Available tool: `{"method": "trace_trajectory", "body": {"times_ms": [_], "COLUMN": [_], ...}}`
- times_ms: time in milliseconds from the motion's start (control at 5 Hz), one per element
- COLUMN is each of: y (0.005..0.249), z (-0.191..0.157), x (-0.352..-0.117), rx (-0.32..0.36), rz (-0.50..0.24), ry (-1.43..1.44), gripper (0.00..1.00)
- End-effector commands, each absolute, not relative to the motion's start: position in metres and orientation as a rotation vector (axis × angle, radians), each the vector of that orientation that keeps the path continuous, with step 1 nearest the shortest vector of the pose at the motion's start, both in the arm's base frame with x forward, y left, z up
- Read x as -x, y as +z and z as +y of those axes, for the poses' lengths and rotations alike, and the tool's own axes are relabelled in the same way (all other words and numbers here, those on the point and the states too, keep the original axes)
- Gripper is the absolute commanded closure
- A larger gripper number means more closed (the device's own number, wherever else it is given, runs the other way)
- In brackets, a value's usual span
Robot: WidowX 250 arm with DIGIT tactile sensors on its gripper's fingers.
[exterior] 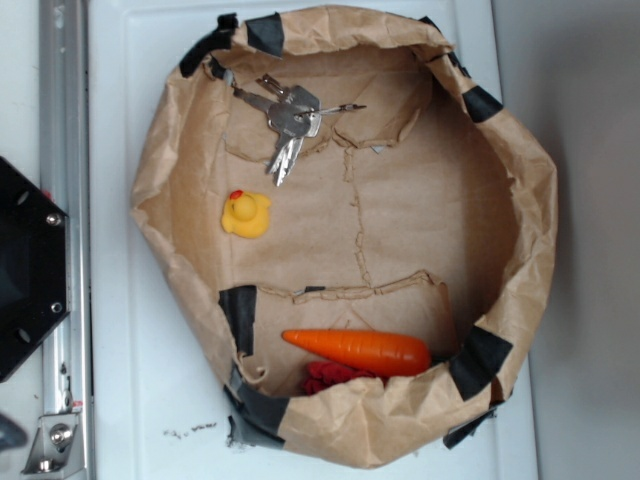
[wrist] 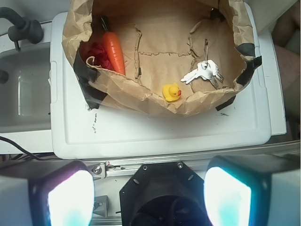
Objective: Grab the silver keys.
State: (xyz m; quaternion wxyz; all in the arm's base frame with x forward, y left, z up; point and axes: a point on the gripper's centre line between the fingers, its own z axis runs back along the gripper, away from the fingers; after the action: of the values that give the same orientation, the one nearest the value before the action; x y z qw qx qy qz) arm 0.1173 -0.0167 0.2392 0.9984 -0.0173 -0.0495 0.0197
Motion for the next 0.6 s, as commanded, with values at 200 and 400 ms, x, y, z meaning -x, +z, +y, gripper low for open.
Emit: {"method": "trace_trajectory", "body": {"times_ms": [200,400], "y": [0.215,0.198], "z": [-0.025,-0.016], "x": [-0.167,-0.218], "rx": [-0.025,-0.052], "rz": [-0.097,-0.114], "ry": [0.188,0.226], "gripper": [0.0,0.0]}}
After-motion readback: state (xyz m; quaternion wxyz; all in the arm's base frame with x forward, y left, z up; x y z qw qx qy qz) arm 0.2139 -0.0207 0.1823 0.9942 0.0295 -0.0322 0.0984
